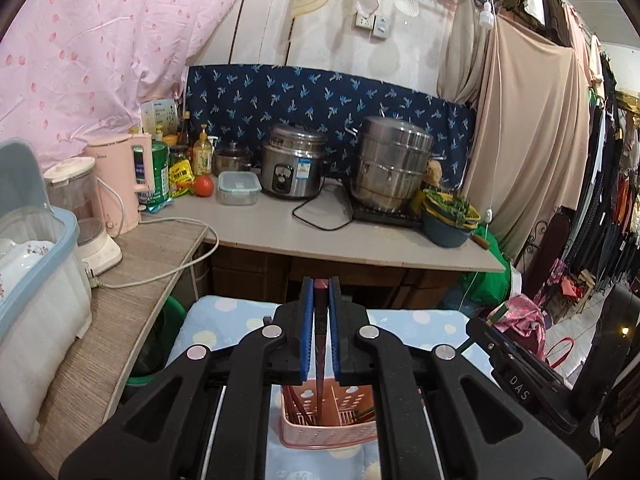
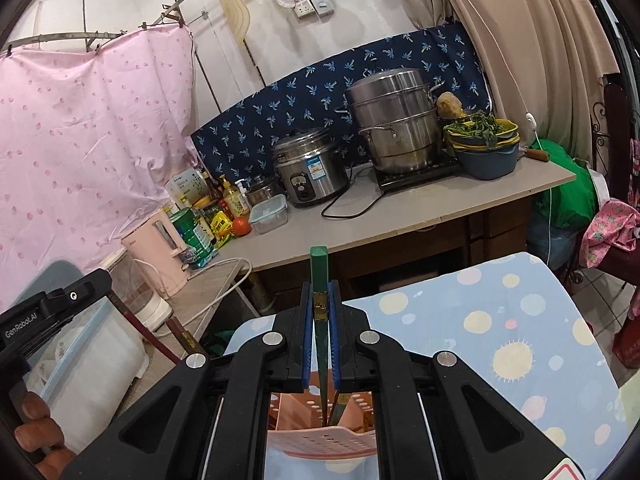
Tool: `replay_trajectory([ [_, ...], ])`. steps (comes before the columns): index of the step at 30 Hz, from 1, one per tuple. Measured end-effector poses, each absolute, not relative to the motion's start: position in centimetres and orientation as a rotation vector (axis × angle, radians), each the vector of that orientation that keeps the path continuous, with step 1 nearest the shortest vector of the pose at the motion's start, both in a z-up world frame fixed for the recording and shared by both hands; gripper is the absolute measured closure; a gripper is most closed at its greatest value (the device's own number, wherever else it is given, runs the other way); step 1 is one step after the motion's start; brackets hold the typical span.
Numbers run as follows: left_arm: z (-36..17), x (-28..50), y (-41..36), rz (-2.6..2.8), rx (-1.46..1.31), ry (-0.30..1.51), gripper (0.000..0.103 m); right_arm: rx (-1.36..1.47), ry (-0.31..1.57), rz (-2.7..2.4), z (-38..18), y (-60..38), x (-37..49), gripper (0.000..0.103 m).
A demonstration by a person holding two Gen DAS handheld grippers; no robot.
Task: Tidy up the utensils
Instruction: 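Lower the chopsticks into the holder and open both tools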
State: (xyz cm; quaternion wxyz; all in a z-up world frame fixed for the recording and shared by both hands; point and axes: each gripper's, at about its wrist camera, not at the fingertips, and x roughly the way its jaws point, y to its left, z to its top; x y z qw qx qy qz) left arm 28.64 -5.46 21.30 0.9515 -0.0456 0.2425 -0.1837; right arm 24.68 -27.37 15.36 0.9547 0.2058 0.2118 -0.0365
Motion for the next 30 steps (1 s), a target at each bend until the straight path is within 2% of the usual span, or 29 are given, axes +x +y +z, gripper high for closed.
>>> replay_trajectory([
  [4,20.2,28.9,-5.7,-0.361,-0.096,0.514,0.093,0.418,0.442,-0.067,14.7,-27.4,24.5,0.093],
  [6,19.8,28.8,-5.8,-0.355,-0.094,0.515,0.077,0.415,0.442,-0.071,14.7,-27.4,24.3,0.088],
  [7,19.8,28.7,-5.8,-0.348,-0.092,0.513,0.063,0.415,0.439,-0.071,14.8,-27.4,24.2,0.087],
  [8,19.7,28.6,-5.8,-0.344,-0.091,0.508,0.057,0.416,0.437,-0.071,14.8,-27.5,24.0,0.084],
  [10,19.6,28.4,-5.8,-0.339,-0.086,0.509,0.053,0.416,0.436,-0.073,14.9,-27.5,23.8,0.083],
  [17,19.3,27.5,-5.8,-0.336,-0.063,0.52,0.047,0.427,0.429,-0.071,15.0,-27.5,22.8,0.081],
  [30,18.1,24.6,-6.0,-0.317,-0.012,0.541,0.046,0.423,0.45,-0.047,14.0,-26.7,19.1,0.076],
])
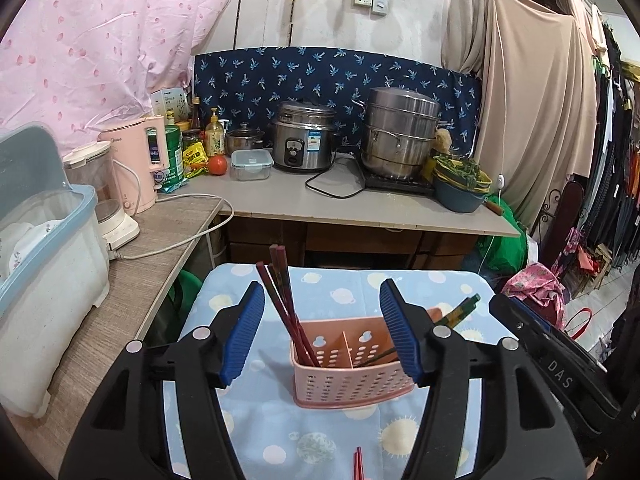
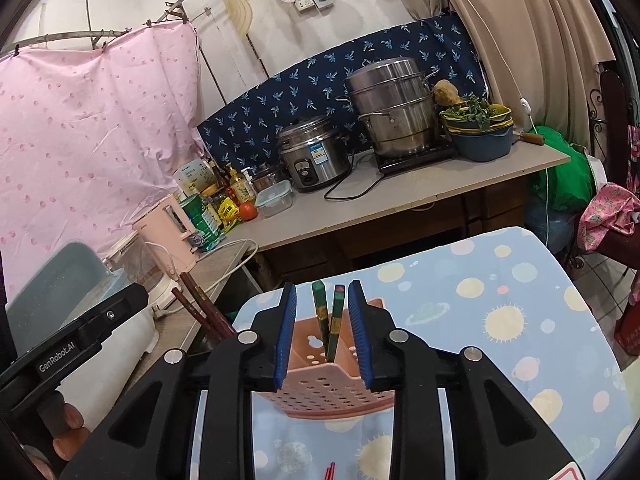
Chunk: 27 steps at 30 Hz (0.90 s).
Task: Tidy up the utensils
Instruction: 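Lower the chopsticks into the holder and open both tools, then move both open tools back down to the two bright red chopsticks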
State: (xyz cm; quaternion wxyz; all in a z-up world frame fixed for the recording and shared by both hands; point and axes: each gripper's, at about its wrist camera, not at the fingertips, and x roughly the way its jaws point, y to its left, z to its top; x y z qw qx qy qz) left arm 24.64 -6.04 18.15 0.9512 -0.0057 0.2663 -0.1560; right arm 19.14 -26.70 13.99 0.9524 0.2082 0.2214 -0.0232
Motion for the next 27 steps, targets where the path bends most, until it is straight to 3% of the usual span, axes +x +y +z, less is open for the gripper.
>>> replay_trajectory([
  [13,15.4,21.7,-5.1,-0.312,-0.001,0.614,0.046,0.361,0.504,-0.02,12.1,-24.0,14.3,0.076],
  [27,8.0,16.4,-2.6,-0.302,0.038,0.73,0.043,0.314,0.638,-0.038,6.2,-21.4,8.5,0.076],
])
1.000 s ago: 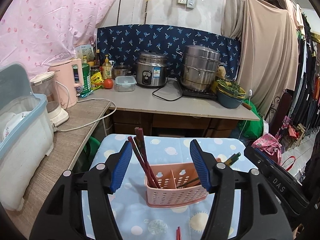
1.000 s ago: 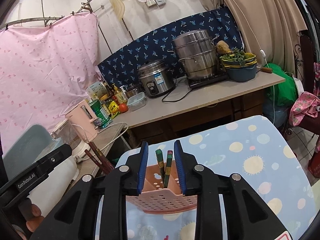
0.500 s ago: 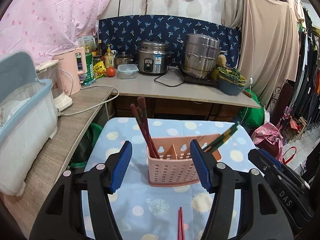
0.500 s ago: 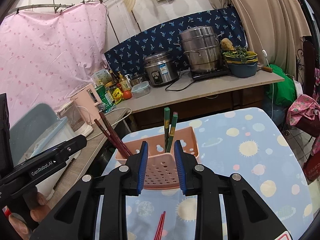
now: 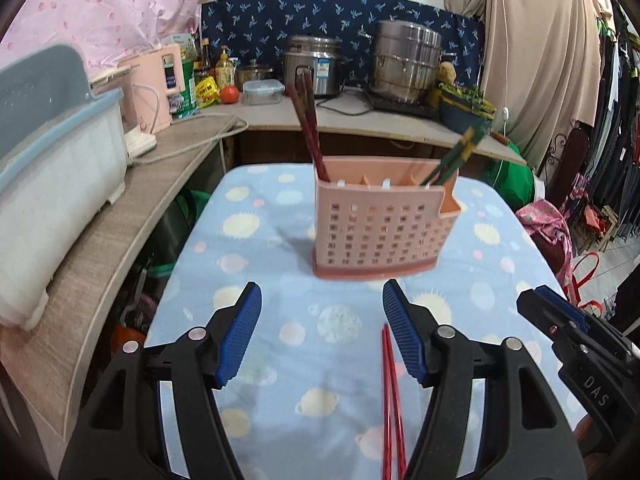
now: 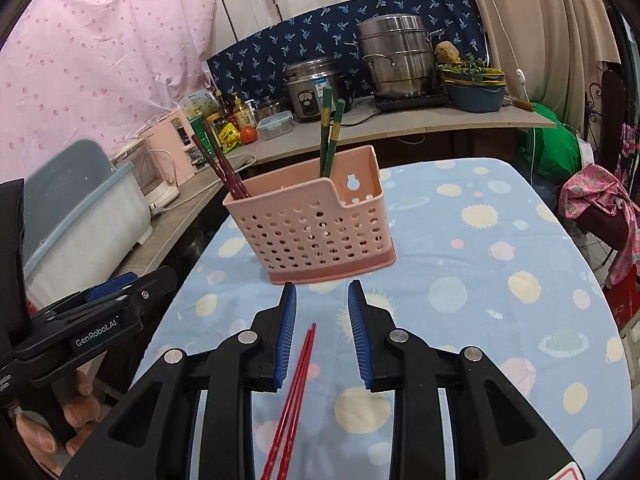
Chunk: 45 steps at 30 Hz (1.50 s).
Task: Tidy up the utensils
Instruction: 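Move both open tools back down to the two bright red chopsticks, then grasp a bright red chopstick with the right tool while the left tool approaches the other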
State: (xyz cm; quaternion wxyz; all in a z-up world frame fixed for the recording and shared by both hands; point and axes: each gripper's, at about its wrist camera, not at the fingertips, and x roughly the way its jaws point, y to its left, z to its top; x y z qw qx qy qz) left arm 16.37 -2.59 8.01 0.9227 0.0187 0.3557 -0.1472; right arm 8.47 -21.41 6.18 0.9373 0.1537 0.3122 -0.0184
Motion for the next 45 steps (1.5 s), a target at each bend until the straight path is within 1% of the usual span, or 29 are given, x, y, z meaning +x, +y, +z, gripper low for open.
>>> replay_trajectory([
  [9,4.0,13.2,-1.7,-0.299,0.049,0.815,0.043,0.288,0.719,-0.026,2.7,-19.7,5.5,0.076],
  [16,1.6,11.3,-1.4,-0.297,0.06,0.868,0.043,0.291,0.803,0.002,-0.4,-18.2,3.3,0.076],
  [26,-1.3,9.5,-0.3,-0.29,0.055,0.935,0.043,0.24,0.878,0.052,-3.3,-15.0,1.5,0.076],
  [32,-2.1,8.8,0.3,-0.285,0.053,0.955,0.043,0.227,0.904,0.081,-4.1,-13.7,1.3,0.076],
  [36,-2.4,8.6,0.9,-0.278,0.047,0.962,0.04,0.216,0.913,0.09,-4.3,-13.2,1.5,0.076],
  [43,-2.7,8.4,1.8,-0.269,0.041,0.975,0.039,0.201,0.932,0.079,-5.3,-13.0,1.7,0.076],
  [45,-2.7,8.3,1.9,-0.269,0.039,0.977,0.038,0.193,0.928,0.071,-5.3,-13.0,1.7,0.078],
])
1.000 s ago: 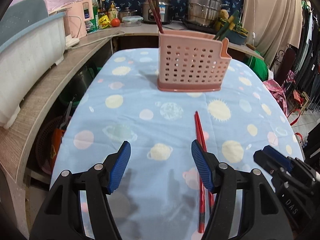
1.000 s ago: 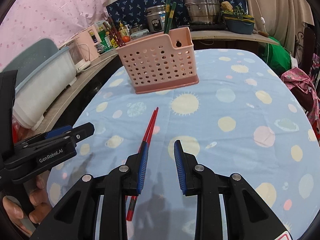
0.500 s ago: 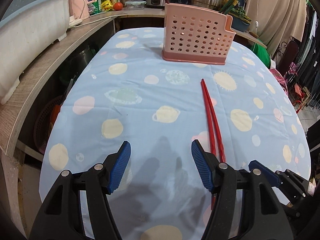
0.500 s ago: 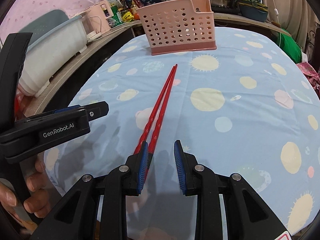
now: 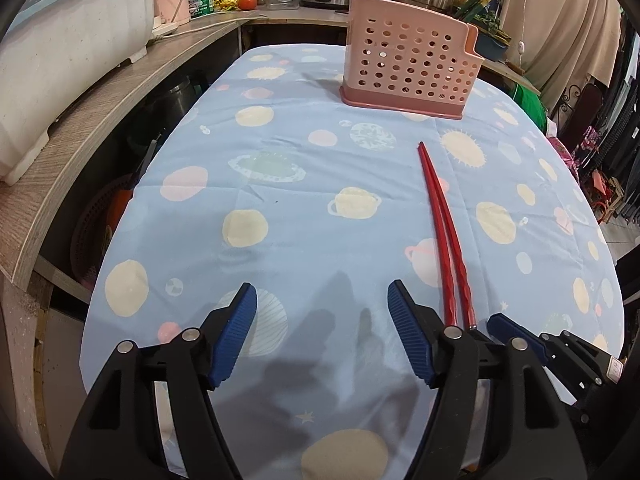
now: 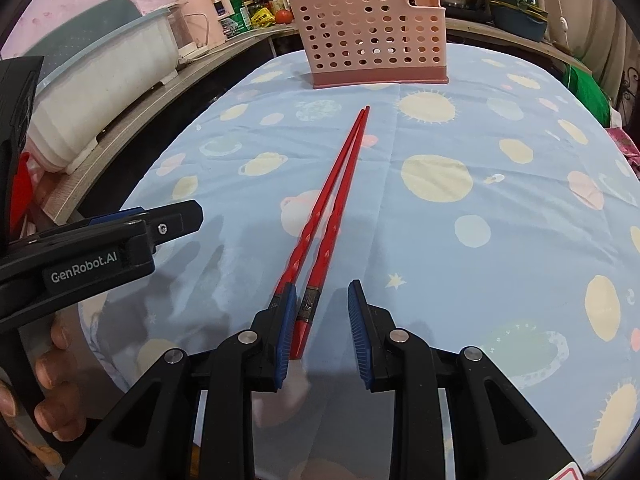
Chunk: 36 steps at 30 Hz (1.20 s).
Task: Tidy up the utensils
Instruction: 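Grasp a bright red chopstick with the right tool while the left tool approaches the other, then close the left tool on the other bright red chopstick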
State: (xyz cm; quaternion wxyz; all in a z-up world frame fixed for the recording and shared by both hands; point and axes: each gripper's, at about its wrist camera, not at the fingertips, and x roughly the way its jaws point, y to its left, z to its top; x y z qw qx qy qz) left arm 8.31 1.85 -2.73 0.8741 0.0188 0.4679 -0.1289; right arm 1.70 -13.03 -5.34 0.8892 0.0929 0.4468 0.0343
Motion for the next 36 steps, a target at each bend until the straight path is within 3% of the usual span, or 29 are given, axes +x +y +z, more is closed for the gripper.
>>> replay_trajectory([
  [9,-2.7,7.8,1.2,-0.292,0.049,0.975,0.034,0.199,0.912,0.031,-5.6,-14.2,1.5,0.097],
  [30,-4.3,5.1,-3.6,-0.442,0.12,1.02,0.029,0.317,0.882,-0.061,-5.8,-18.4,-0.3,0.096],
  [36,-5.2,5.1,-4.0,-0.44,0.135,1.052,0.04,0.316,0.882,-0.06,-5.8,-18.4,-0.4,0.096],
])
